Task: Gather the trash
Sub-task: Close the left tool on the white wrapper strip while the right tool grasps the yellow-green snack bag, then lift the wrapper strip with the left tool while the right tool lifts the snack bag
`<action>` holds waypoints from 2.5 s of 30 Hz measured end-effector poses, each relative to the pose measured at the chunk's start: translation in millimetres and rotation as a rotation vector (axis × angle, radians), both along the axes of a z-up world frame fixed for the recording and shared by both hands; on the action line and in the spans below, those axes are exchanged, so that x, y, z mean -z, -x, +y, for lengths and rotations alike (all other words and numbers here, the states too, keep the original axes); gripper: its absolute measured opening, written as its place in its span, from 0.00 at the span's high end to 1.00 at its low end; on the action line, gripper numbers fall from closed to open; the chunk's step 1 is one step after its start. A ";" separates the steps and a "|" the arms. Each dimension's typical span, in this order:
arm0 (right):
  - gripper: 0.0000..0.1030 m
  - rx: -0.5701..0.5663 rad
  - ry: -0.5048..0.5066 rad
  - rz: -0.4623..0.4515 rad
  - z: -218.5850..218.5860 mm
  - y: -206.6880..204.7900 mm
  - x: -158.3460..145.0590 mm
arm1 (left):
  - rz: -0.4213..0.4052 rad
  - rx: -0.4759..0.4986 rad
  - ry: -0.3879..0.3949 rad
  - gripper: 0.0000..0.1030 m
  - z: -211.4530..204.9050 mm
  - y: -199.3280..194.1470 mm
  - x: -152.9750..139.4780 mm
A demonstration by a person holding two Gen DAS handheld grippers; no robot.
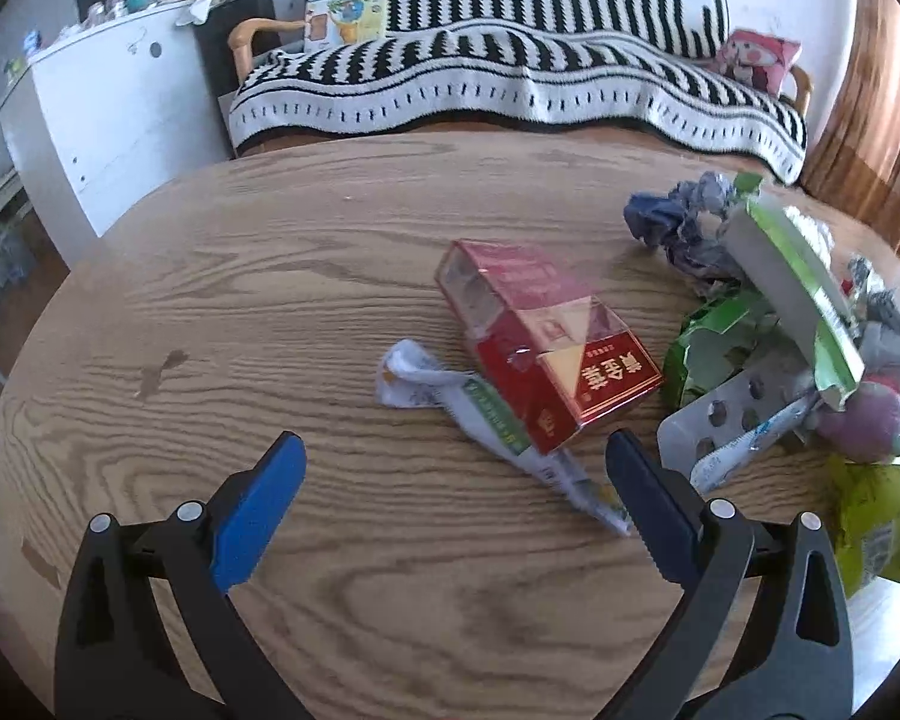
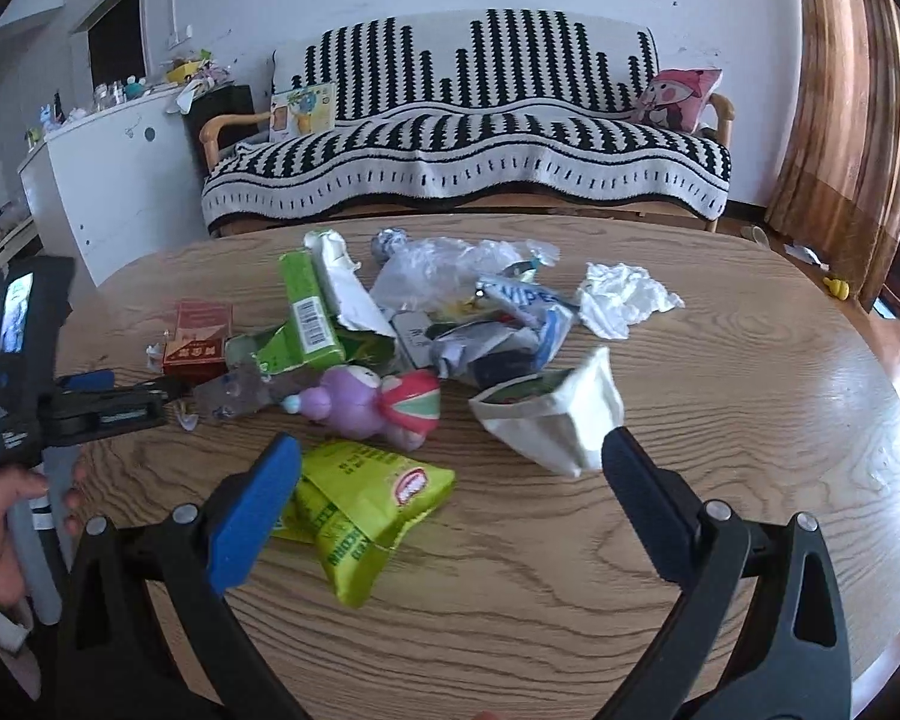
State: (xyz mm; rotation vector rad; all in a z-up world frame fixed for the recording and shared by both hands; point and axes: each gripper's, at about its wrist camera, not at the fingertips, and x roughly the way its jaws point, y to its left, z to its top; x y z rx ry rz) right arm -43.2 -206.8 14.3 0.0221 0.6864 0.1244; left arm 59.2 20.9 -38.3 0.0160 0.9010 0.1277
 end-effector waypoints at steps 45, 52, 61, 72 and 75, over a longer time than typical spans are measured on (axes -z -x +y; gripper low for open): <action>0.54 -0.173 -0.173 0.119 36.6 -2.0 23.5 | -0.109 0.090 0.233 0.94 25.0 55.1 -18.7; 0.53 -0.171 -0.128 -0.021 39.9 19.1 -0.5 | -0.131 0.135 0.233 0.94 3.7 81.6 -26.0; 0.52 -0.126 -0.152 0.027 26.6 9.4 7.0 | -0.133 0.169 0.234 0.94 -4.7 83.4 -27.5; 0.52 -0.125 -0.074 0.042 43.6 9.7 13.3 | -0.121 0.169 0.231 0.94 -2.1 81.5 -25.2; 0.52 -0.084 -0.069 0.063 38.9 5.8 16.5 | -0.121 0.169 0.227 0.94 -1.7 81.5 -24.6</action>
